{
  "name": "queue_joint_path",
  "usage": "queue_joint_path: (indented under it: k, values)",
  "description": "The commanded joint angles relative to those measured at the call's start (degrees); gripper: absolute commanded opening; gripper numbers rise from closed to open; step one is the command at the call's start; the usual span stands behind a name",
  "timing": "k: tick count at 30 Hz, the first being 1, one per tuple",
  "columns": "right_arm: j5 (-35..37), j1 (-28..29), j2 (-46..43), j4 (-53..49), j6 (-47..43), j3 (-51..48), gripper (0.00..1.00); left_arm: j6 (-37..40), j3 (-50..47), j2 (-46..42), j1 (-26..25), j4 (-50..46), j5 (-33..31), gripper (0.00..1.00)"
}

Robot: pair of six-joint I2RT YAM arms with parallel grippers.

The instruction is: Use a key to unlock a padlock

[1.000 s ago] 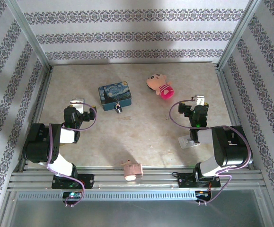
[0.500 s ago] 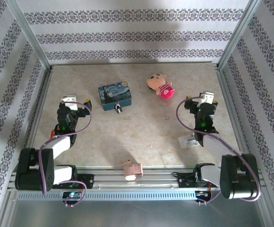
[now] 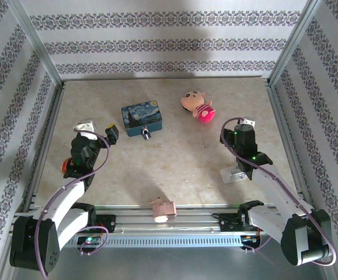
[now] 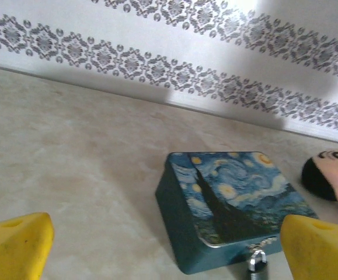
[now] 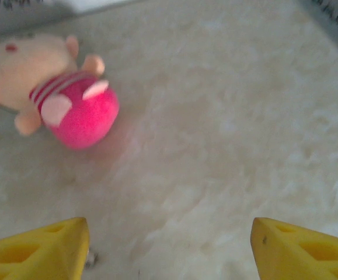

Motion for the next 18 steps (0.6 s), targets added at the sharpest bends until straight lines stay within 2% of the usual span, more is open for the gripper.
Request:
queue_joint_path:
  k: [1,8,15,18]
  values:
    - [-2.3,2.9,0.8,-6.5,6.1,0.7,0.69,-7.0,-2.2,-1.1,-0.8,-2.1,-0.2,0.99]
    - [-2.8,8.2,8.0,-9.2,6.6,4.1,0.61,-9.8,-3.5,-0.9,-0.8,-2.1,0.0,0.99]
    - [-4.4,9.4,16.0,-9.5,6.5,8.0,0.55,-11.7,-2.7,1.0,-0.8,-1.8,0.0,0.99]
    - [-5.0,9.3,20.2,-10.0,6.4,10.5,0.5,-12.1,-2.2,2.0,-0.8,-2.0,1.1,0.99]
